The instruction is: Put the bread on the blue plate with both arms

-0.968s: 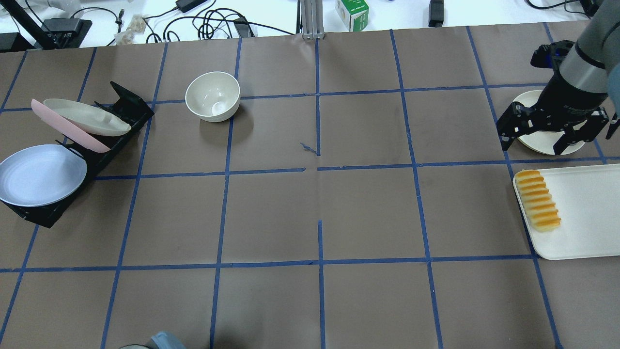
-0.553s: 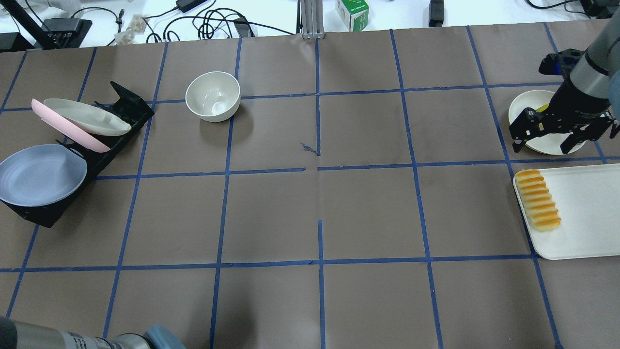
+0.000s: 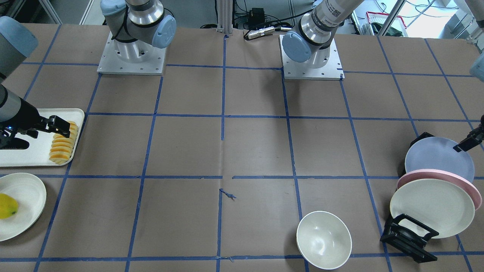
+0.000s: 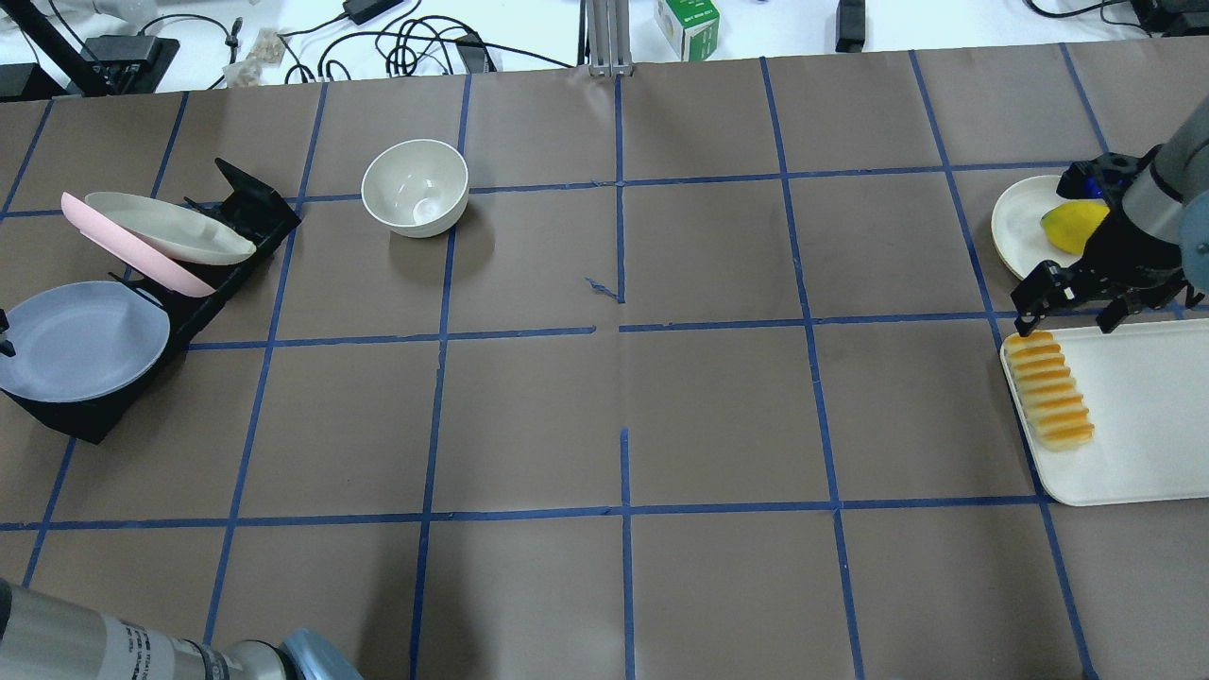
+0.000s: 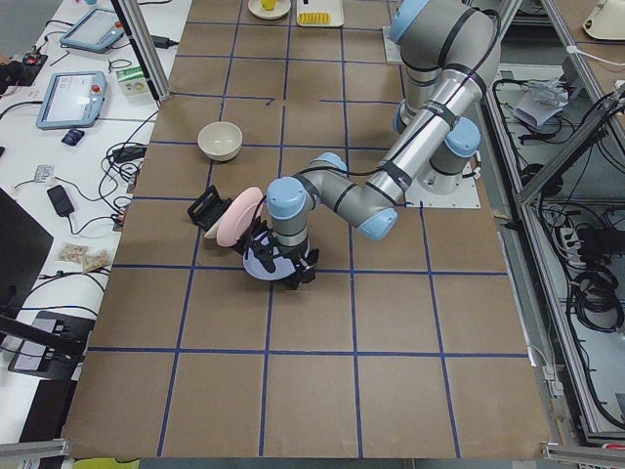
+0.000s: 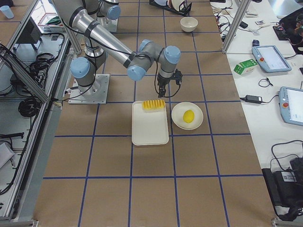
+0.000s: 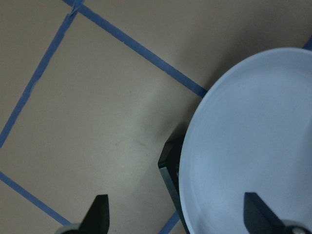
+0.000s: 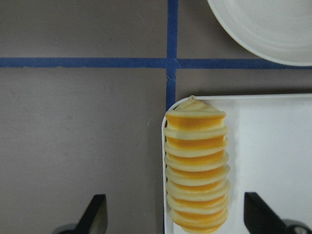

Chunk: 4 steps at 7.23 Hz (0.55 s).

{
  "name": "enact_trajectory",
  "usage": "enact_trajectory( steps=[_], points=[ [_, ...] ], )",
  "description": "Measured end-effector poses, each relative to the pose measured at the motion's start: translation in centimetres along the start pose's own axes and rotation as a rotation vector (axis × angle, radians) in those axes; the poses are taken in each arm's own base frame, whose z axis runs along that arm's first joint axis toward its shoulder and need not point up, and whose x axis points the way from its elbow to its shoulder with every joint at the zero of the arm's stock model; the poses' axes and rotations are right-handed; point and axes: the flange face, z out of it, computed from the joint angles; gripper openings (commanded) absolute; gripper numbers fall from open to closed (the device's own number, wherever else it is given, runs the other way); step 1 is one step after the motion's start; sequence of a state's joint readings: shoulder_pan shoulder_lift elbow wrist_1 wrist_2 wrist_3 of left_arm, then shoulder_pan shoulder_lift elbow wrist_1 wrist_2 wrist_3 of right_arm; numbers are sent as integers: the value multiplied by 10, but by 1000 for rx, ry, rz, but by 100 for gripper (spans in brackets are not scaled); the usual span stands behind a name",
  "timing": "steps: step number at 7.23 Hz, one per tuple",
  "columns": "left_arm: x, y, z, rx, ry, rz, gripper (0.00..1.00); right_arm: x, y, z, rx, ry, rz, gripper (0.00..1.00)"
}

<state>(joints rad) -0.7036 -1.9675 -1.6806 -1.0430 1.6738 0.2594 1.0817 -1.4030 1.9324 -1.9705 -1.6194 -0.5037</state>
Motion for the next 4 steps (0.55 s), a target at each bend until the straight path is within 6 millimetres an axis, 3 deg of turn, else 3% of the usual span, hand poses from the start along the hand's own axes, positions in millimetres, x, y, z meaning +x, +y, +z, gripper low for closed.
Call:
enact_trajectory(
  steps=[2, 4],
  points=[
    [-8, -1, 13, -27, 8, 6, 51, 3, 8, 23, 23, 19, -18, 100],
    [-9, -2, 17, -33, 17, 8, 26, 9, 11, 37, 26, 18, -12, 100]
  ],
)
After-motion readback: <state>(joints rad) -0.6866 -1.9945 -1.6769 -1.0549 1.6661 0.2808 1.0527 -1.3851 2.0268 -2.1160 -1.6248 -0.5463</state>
